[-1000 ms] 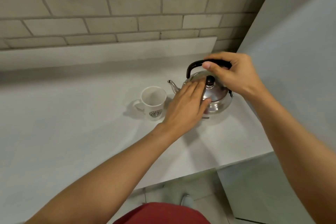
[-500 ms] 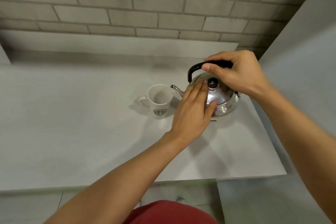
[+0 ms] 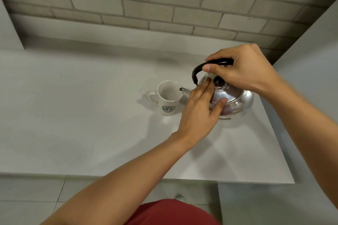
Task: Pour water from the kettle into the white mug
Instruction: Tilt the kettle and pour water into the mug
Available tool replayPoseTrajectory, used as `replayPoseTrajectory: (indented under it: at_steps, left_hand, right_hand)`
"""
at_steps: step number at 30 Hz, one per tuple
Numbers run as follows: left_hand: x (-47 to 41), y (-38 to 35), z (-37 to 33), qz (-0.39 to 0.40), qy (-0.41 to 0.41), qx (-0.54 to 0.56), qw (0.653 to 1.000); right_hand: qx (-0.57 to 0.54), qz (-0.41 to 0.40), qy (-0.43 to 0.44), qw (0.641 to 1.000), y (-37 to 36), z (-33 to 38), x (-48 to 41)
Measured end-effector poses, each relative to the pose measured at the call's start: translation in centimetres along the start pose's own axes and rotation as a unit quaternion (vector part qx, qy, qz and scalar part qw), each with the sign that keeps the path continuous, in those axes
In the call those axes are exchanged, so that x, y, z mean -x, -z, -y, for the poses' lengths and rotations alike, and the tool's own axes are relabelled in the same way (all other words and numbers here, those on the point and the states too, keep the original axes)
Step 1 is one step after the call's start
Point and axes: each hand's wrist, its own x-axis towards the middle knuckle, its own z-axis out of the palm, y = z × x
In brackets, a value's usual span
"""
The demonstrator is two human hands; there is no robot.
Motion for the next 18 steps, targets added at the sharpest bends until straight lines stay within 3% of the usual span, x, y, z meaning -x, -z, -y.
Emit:
replayPoseTrajectory:
  at_steps: [18]
  left_hand:
    - [-0.8,0.3,-0.9,-0.049,0.007,0.109,0.993]
  right_hand:
    - [0.08,0.051,0.05,0.994,0.8,2.8,-2.2]
